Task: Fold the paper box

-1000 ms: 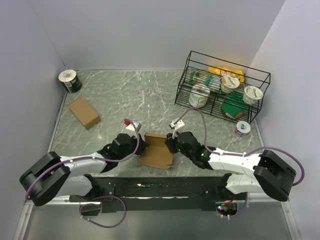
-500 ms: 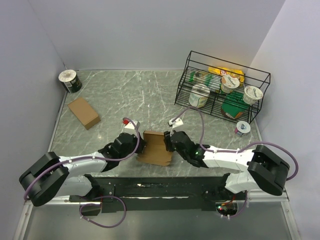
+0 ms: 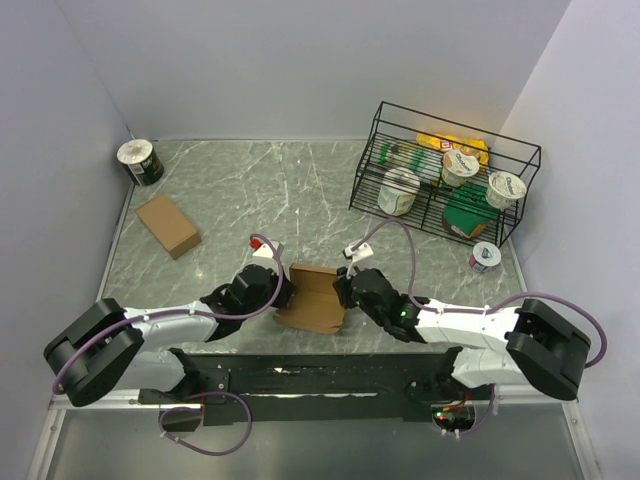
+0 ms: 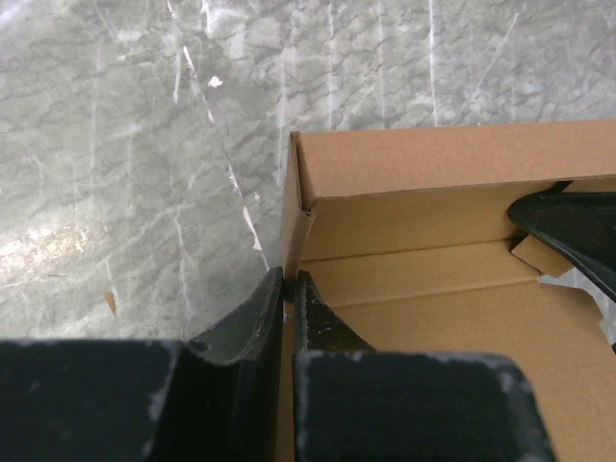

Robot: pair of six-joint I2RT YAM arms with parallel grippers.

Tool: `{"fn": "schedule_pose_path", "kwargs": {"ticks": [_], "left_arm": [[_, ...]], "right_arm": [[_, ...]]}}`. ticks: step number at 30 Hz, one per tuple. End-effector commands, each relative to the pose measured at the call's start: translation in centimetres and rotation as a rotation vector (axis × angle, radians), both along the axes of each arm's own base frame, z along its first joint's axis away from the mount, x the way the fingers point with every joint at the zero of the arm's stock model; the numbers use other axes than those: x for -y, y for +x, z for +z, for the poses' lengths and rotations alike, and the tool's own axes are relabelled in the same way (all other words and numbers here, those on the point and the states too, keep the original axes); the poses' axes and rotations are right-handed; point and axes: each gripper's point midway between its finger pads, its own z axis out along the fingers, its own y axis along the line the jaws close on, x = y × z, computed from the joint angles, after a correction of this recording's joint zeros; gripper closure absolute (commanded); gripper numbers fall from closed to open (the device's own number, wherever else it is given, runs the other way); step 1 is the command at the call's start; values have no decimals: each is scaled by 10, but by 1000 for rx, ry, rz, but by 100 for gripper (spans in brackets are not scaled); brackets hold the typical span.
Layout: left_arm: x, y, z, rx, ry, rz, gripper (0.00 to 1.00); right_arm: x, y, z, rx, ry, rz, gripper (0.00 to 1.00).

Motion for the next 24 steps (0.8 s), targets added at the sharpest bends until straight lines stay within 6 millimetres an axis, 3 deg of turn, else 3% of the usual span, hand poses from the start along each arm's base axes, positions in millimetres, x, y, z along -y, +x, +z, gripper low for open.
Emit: {"fn": "schedule_pose_path", "kwargs": {"ticks": [1,6,8,10,13,15,24], "left_arm": [[-2,11,12,46,-15,33,98],[-6,11,11,44,-2,44,98],[-6,12,11,40,3,53,98],[-11,13,3,18,37,73,98],[-14,18,-3,-3,84,98,98],[-11,21,-5,-11,98,96,98],[-2,24,-7,-35,90,70,97]], "right_arm": [[6,10,-6,-10,-74,-40,95],[17,15,-12,-25,-115,-120,98],[18,14,-13,-26,-118,-114,86],[14,13,-10,-25,-105,-89,62],[6,8,2,-19,-59,-37,37],[-1,2,8,-19,-29,11,30],[-1,-29,36,-3,114,143,25]]}}
